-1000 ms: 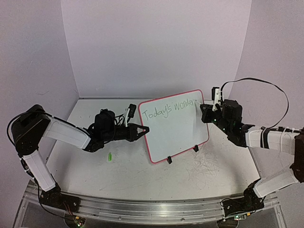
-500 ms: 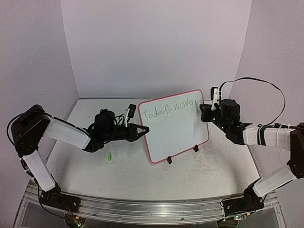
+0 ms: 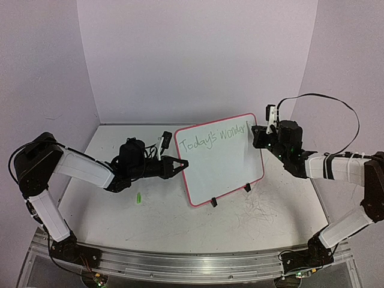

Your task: Write a sentence on the whiteboard

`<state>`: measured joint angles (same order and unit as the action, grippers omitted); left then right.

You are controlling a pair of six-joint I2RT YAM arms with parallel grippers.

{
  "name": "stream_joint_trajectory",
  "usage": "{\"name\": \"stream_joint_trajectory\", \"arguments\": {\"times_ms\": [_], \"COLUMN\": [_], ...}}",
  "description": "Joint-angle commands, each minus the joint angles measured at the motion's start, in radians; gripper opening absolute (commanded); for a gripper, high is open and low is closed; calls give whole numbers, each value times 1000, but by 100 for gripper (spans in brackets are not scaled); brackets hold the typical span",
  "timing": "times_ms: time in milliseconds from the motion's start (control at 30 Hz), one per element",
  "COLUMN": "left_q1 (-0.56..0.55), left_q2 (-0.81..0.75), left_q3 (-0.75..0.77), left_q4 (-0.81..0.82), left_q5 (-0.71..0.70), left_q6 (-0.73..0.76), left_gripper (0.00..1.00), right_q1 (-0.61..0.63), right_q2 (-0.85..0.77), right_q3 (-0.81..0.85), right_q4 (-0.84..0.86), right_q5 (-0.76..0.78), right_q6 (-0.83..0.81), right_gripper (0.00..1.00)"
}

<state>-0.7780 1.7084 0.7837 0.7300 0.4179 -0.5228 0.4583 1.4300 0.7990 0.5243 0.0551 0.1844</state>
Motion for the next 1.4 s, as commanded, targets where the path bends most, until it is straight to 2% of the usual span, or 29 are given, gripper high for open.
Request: {"name": "stream_joint_trajectory", "arguments": {"times_ms": [0,333,1367], "left_q1": [1,0,0], "left_q2": [-51,-48,-44], "left_q3": [-4,-4,-2], "left_q4": [-1,-1,-1], "left_q5": [19,21,22], "left_q6": [10,14,14], "left_gripper": [0,0,0], "right_q1": [-9,-13,10], "right_q2": [19,37,-16], "right_q3": [55,61,-110], "right_q4": [41,27,-12], "right_q5": [12,-11,-47], "right_q6": [-4,-16,28], "right_gripper": [0,0,0]}}
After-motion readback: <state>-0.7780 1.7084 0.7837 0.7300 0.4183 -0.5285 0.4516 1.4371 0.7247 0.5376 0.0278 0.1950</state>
